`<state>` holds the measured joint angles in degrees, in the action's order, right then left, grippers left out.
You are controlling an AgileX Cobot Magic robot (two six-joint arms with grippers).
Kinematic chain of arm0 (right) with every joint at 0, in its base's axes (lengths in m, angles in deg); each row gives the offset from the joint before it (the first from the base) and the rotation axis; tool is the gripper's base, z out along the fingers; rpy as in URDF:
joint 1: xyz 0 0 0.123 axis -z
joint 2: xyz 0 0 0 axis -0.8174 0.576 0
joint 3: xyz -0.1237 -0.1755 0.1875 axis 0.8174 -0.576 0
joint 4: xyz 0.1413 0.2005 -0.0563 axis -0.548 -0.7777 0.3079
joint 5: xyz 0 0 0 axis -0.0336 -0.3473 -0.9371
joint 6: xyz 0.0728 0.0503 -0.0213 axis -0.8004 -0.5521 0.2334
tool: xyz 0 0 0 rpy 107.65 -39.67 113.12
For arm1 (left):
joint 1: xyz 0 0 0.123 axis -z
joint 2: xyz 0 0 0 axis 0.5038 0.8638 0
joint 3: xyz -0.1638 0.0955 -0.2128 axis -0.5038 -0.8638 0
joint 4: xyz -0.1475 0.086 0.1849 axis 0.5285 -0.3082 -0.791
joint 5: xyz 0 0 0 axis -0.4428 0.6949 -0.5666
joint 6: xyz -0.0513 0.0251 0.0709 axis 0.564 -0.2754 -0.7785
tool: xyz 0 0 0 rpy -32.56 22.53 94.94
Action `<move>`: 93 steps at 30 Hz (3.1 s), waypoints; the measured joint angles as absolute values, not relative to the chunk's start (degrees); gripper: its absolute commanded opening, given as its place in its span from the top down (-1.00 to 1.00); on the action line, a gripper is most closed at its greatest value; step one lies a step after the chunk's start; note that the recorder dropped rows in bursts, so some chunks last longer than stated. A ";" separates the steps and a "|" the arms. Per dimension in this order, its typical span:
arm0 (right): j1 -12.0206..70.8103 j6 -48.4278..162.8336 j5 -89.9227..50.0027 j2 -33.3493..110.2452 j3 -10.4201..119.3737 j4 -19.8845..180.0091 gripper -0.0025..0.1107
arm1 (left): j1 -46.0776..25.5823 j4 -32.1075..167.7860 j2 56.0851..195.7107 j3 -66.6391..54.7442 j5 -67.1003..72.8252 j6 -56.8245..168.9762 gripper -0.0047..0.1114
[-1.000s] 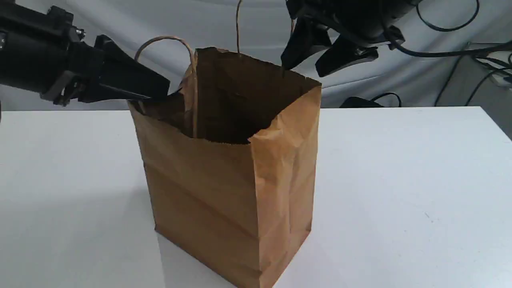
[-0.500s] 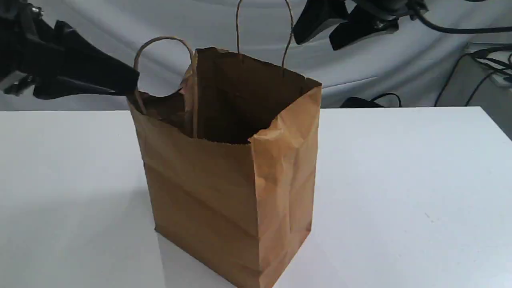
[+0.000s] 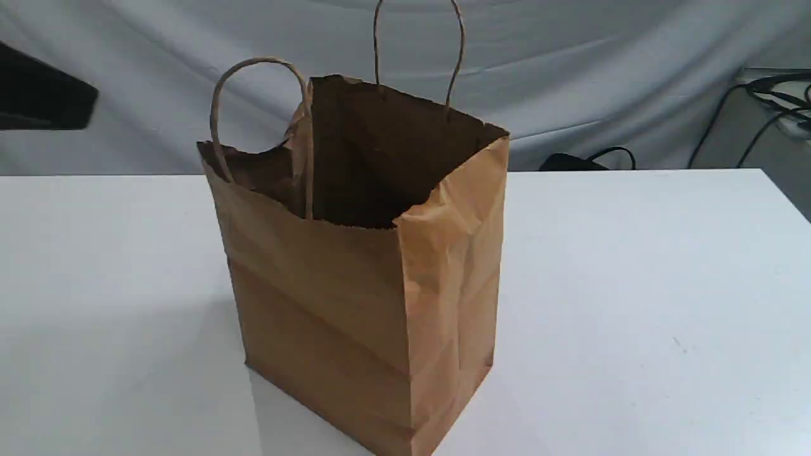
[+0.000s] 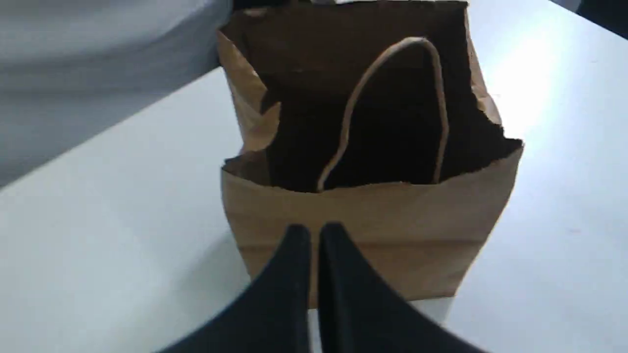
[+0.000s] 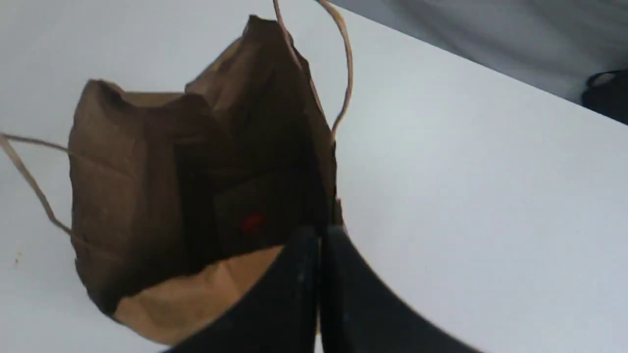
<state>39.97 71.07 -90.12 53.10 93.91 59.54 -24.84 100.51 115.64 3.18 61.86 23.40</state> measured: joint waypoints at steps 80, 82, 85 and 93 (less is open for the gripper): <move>41.39 97.44 -22.78 3.85 18.78 43.16 0.96 | -24.84 113.24 79.03 -27.02 37.00 24.83 0.92; 43.30 97.72 -20.57 -0.18 15.16 43.06 0.96 | -24.84 113.24 79.03 -27.02 37.01 24.83 0.92; 47.12 97.83 -19.48 -5.79 10.50 42.62 0.96 | -24.84 113.24 79.03 -27.02 37.01 24.83 0.92; 55.51 97.83 -18.96 -22.15 0.76 40.92 0.96 | -24.84 113.24 79.03 -27.02 37.01 24.83 0.92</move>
<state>55.51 97.83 -18.96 -22.15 0.76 40.92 -24.84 113.24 79.03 -27.02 37.01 24.83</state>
